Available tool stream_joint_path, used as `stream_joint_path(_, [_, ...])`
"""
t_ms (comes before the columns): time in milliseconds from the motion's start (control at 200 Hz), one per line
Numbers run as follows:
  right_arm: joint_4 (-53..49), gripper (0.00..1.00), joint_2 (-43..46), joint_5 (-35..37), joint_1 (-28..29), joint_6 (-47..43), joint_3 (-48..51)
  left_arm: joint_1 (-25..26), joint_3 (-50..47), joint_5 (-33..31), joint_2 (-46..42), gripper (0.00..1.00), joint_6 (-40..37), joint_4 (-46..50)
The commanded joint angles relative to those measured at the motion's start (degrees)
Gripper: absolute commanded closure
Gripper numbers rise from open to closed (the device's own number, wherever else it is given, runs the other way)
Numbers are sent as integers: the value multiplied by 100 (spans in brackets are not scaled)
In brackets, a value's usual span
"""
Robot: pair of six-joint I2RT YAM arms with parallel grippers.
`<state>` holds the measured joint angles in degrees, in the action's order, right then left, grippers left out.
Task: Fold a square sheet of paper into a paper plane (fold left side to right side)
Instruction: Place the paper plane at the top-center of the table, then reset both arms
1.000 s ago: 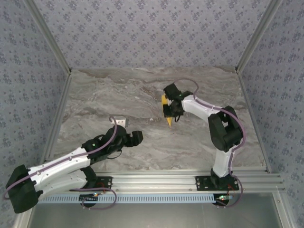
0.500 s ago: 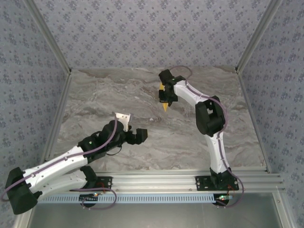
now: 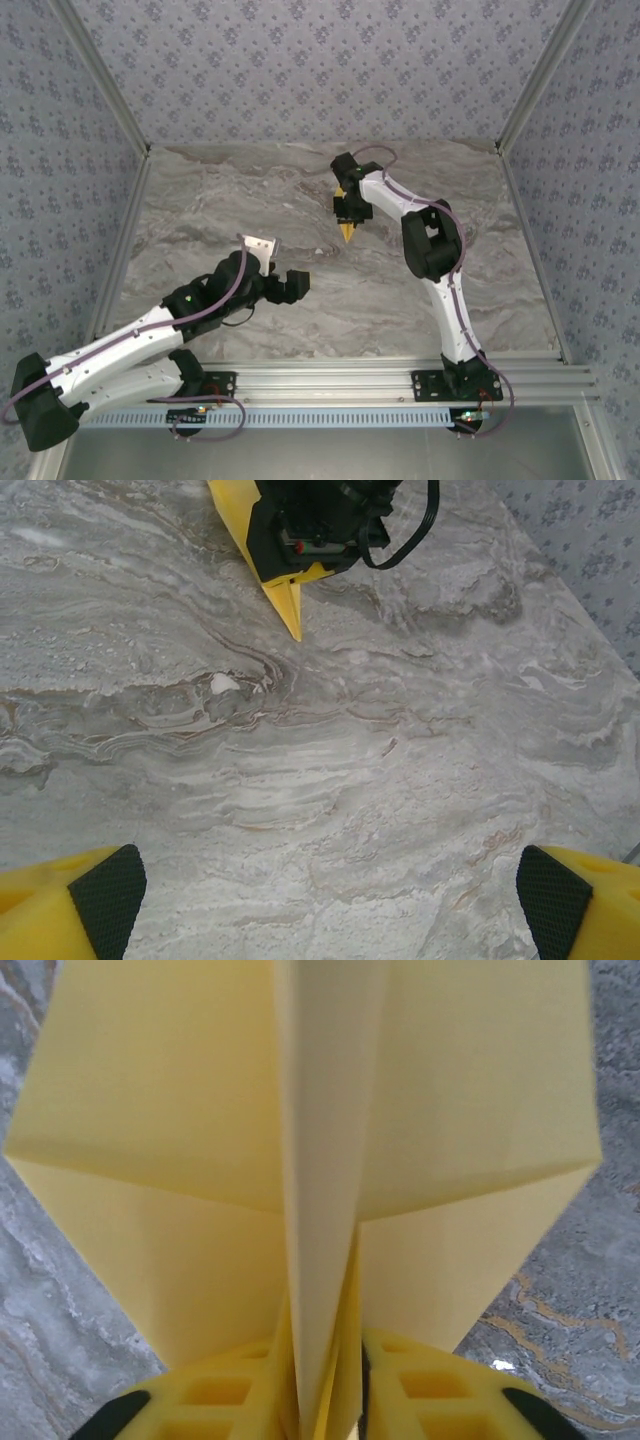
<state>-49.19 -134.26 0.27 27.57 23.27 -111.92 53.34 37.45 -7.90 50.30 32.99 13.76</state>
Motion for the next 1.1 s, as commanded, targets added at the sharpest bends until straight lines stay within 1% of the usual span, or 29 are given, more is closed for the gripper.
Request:
stream_joint_path(0, [-363, 68, 174, 129, 96, -103, -90, -26, 277, -213, -87, 2, -82, 206])
stream_joint_path(110, [-442, 60, 675, 209, 140, -195, 96, -58, 414, -385, -77, 2, -141, 409])
stream_joint_path(210, [-456, 53, 1358, 323, 182, -302, 453, -149, 527, -604, -107, 2, -170, 559])
stream_joint_path(345, [-336, 44, 2443, 533, 183, -457, 1255, -381, 580, -1190, -259, 2, -129, 766])
stream_joint_path(465, [233, 35, 3686, 696, 56, -626, 2485, -669, 501, -2106, -520, 2, -64, 876])
stream_joint_path(530, [577, 29, 4401, 821, -114, -714, 3198, -822, 340, -2764, -727, 2, -213, 697])
stream_joint_path(600, [1014, 20, 5155, 1030, -360, -770, 4045, -919, 29, -3466, -989, 2, -642, 287])
stream_joint_path(660, [1423, 9, 5724, 1221, -682, -765, 4846, -999, -285, -3961, -1217, 2, -1187, -288])
stream_joint_path(690, [1698, 3, 5993, 1299, -852, -742, 5159, -1049, -460, -4104, -1315, 2, -1496, -587])
stream_joint_path(720, [1918, 0, 6242, 1365, -1046, -714, 5506, -1144, -618, -4120, -1399, 2, -1823, -861])
stream_joint_path(784, [2412, 0, 6655, 1474, -1468, -717, 6109, -1387, -850, -4045, -1496, 2, -2247, -1174])
stream_joint_path(894, [3296, 0, 6968, 1635, -2071, -672, 6958, -1985, -1050, -3615, -1336, 2, -2367, -1201])
stream_joint_path(934, [3677, 0, 6991, 1642, -2229, -774, 7248, -2186, -1105, -3585, -1207, 2, -2351, -1200])
stream_joint_path(1024, [4988, 0, 6945, 1858, -2300, -1313, 8034, -2569, -1323, -3513, -807, 2, -2457, -1518])
stream_joint_path(1094, [5923, 0, 6782, 1930, -2321, -1518, 8471, -2855, -1578, -3346, -499, 2, -2665, -2095])
